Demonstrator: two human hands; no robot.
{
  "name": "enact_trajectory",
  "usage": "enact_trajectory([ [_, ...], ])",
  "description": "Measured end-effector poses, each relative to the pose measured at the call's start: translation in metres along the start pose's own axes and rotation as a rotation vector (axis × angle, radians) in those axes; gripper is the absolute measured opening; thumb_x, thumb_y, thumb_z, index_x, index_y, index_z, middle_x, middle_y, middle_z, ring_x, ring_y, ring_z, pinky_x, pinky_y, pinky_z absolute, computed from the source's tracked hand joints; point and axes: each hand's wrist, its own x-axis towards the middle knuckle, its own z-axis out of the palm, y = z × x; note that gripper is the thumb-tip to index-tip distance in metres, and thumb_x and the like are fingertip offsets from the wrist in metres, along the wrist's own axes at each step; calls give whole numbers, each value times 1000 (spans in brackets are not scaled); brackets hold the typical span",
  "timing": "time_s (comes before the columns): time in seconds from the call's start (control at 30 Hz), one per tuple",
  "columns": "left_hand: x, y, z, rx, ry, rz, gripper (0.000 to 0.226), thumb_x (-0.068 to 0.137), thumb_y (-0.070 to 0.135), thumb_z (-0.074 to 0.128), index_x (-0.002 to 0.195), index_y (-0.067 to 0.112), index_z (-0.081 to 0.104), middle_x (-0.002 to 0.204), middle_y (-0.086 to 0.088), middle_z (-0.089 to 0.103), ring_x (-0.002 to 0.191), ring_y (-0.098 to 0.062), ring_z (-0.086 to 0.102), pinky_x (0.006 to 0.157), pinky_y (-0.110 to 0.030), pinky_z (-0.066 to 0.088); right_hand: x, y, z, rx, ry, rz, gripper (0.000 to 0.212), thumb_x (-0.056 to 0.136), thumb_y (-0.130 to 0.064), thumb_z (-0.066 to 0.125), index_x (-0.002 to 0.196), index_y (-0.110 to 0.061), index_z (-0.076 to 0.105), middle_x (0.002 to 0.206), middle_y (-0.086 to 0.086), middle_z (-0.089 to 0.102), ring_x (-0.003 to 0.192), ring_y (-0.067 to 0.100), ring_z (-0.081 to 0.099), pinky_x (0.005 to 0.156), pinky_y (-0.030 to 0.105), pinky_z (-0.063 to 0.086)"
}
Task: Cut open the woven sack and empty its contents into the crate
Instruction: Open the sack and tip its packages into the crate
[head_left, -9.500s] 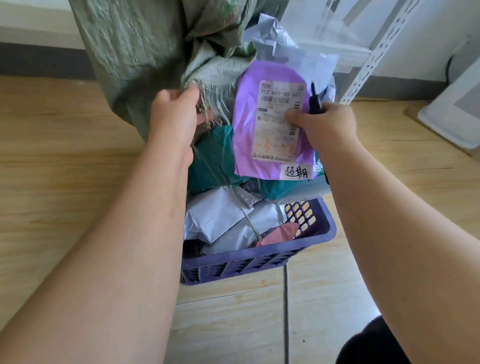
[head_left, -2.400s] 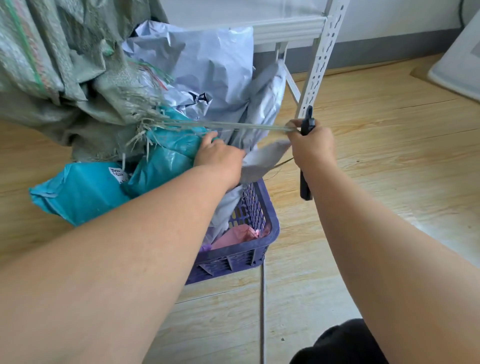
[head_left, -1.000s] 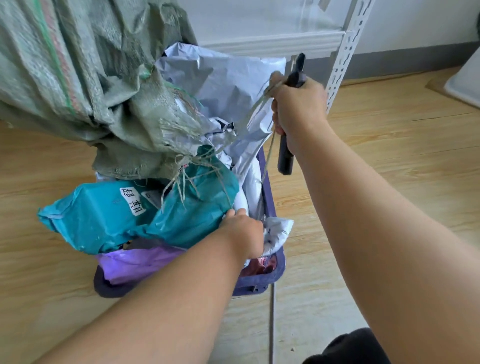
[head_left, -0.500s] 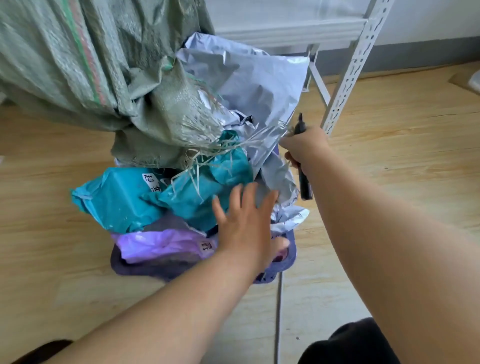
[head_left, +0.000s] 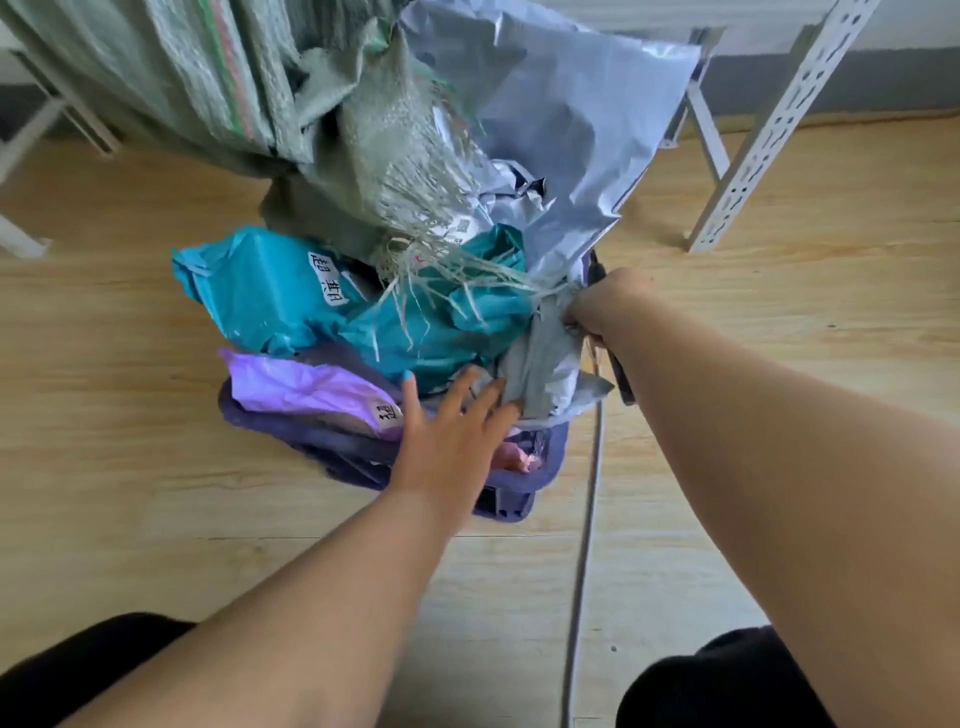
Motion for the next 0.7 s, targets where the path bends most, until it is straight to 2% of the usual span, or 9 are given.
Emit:
enact_trajectory([
  [0.07,-3,-49,-2,124,-84,1,55,96,27,19,150,31,6,161,9,-1,148,-20,-9,110,-66,-5,-8,-10,13,119,-41,-14,26,81,-20,69,72,-9,47,62,5,52,49,18,47,45,23,39],
  [0.17,1,-114,-21,244,-300,-90,54,98,33,25,150,34,13,161,10,-2,148,-23,-7,115,-55,-4,-17,-22,28,251,-68,-179,32,75,-38,77,77,-15,56,57,3,54,49,18,46,51,28,40],
  [0.23,11,-134,-39,314,-504,-204,56,95,34,42,148,35,23,160,3,8,147,-28,2,115,-55,4,-23,-31,29,284,-85,-312,34,73,-48,76,78,-19,60,62,0,61,54,17,50,58,31,43],
  [0.3,24,-131,-57,262,-618,-412,59,86,33,58,141,30,38,151,-4,32,139,-32,26,110,-55,23,-30,-41,28,338,-136,-426,32,73,-46,79,77,-19,62,56,-9,61,49,10,51,53,25,43],
  [0.4,42,-108,-65,-117,-292,-620,63,81,22,69,137,18,39,139,-7,45,127,-30,44,96,-45,42,-42,-56,24,410,-168,-513,26,76,-38,80,82,-16,67,57,-10,63,41,0,48,46,18,43],
  [0.47,43,-87,-57,-143,-15,-451,73,83,19,69,143,21,27,145,-4,37,129,-27,40,94,-45,42,-47,-63,16,486,-126,-522,25,81,-36,76,86,-13,66,60,-4,62,45,5,50,50,23,44],
  [0.5,40,-81,-48,-99,24,-360,77,84,18,67,146,24,22,150,-1,29,130,-26,38,95,-46,41,-49,-66,11,527,-87,-524,23,84,-34,73,84,-13,65,60,-1,61,48,9,50,53,27,44],
  [0.6,33,-85,-22,9,-109,-364,79,87,12,58,150,24,12,159,5,9,134,-26,35,100,-46,38,-48,-71,-8,599,120,-519,18,89,-28,66,75,-19,60,59,3,59,48,13,50,57,30,44],
  [0.7,30,-92,-15,71,-182,-449,86,78,13,67,148,21,18,150,1,33,132,-25,40,107,-55,26,-48,-74,-16,607,250,-496,16,88,-30,63,77,-20,56,65,4,61,52,14,51,58,29,44],
])
